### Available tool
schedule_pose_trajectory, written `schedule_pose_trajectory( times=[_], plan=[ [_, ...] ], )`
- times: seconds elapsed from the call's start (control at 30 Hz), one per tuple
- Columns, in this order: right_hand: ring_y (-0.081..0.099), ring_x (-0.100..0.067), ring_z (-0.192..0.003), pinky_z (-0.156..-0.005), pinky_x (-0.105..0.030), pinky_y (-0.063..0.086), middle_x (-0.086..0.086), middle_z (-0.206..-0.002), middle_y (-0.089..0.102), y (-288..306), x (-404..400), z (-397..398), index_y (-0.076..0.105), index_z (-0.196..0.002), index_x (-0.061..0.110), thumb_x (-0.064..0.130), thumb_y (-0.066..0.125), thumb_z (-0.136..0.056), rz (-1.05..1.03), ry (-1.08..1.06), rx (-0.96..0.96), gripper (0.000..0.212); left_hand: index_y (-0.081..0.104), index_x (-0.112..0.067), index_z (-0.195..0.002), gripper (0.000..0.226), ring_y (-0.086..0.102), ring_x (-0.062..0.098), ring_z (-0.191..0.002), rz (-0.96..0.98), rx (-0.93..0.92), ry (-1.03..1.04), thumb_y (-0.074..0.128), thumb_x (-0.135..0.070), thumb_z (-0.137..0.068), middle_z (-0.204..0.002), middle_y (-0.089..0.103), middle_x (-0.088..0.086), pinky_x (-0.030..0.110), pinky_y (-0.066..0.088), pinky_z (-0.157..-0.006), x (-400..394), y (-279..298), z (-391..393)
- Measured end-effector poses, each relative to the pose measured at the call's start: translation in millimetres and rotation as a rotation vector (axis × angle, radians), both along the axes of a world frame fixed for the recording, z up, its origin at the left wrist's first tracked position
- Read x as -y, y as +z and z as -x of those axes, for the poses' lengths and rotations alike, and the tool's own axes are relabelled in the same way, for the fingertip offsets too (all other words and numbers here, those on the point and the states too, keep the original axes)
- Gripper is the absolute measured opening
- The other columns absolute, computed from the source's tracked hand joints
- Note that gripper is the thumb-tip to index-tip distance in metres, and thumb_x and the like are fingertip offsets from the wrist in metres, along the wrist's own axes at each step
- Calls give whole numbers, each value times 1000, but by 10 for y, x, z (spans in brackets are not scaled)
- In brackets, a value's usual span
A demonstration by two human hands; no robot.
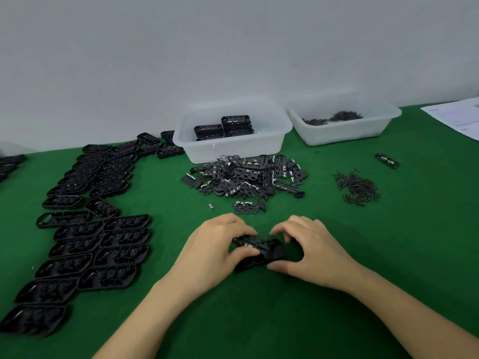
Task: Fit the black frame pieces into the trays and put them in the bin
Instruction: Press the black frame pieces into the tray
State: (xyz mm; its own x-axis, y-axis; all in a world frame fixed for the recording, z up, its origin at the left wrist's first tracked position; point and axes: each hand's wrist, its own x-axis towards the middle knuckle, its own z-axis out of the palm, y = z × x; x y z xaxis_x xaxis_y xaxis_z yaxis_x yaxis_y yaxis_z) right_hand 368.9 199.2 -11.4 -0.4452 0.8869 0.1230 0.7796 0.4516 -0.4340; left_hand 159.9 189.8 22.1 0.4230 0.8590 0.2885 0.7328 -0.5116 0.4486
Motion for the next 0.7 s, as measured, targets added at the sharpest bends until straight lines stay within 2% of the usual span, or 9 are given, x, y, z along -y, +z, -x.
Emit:
schedule_pose_trajectory(
  times=[0.1, 0.2, 0.4, 0.57, 0.7],
  plan=[
    [36, 4, -81, -73, -18, 25, 24, -82, 39, -13, 11, 23, 49, -101, 39, 68, 55, -70, -31, 2, -17, 43, 70, -17, -105, 31, 58, 11, -91, -5, -28, -26, 71, -32, -79, -97, 63, -6, 29, 46, -85, -46, 22, -79],
    [36, 4, -78, -72, -14, 24, 24, -79, 39, -18, 23, 35, 50, -97, 37, 68, 55, -69, -36, 14, -29, 42, 70, -15, -105, 29, 57, 14, -94, 19, -93, -59, 71, -30, -80, -98, 62, -2, 28, 43, -86, -94, 44, -145],
    [38, 0, -73, -68, -24, 26, 20, -74, 39, -14, 35, 55, 46, -86, 33, 67, 55, -69, -56, -14, -18, 40, 67, -26, -106, 32, 56, 12, -96, -3, -217, -49, 69, -42, -78, -100, 60, -8, 33, 41, -89, -160, 99, -197],
    [38, 0, -70, -67, -19, 28, 18, -72, 40, -5, 47, 68, 47, -82, 28, 72, 47, -67, -44, -17, -20, 47, 70, -23, -89, 32, 59, 11, -81, -9, -100, -47, 79, -43, -66, -85, 64, -10, 37, 47, -78, -84, -5, -126],
    [36, 4, -70, -67, -15, 27, 18, -71, 39, -7, 49, 75, 45, -81, 28, 66, 51, -70, -36, -5, -16, 40, 71, -26, -89, 31, 58, 7, -89, 50, 90, 9, 82, -38, -63, -91, 61, -13, 43, 45, -86, -27, -135, -87]
  ],
)
